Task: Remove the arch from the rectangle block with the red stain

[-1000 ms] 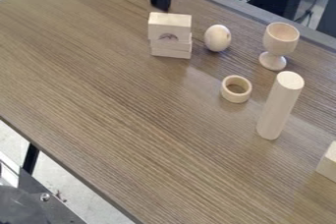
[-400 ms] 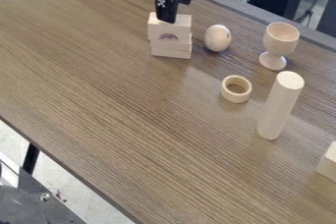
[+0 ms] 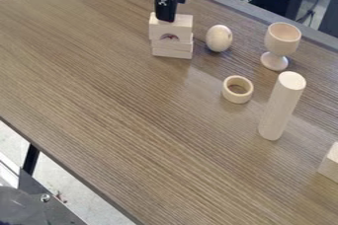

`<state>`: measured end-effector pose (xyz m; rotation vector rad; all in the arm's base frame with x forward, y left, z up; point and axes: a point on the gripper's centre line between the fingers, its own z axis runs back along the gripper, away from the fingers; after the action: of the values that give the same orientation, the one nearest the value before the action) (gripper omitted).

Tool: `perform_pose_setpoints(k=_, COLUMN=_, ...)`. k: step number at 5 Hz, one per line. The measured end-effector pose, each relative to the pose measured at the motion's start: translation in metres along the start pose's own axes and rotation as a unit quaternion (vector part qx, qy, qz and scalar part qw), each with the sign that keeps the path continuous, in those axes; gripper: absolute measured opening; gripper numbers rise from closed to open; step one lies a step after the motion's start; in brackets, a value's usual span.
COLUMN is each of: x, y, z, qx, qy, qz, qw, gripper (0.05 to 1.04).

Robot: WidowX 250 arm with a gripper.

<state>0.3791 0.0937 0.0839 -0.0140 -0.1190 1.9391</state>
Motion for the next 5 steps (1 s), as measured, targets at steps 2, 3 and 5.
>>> perform_pose_setpoints(k=2, x=0.0005, y=0.0061, z=-0.0004, qx=0.021, qy=0.008, qz=0.044, qw=0.9988, gripper=1.001)
perform_pose_setpoints(k=3, x=-0.0003, y=0.0061, z=-0.0001, qx=0.022, qy=0.014, qz=0.056, qw=0.9981, gripper=1.001)
perform_pose_setpoints(k=5, x=-0.0003, y=0.0108, z=-0.0071, qx=0.026, qy=0.018, qz=0.059, qw=0.9977, gripper=0.948)
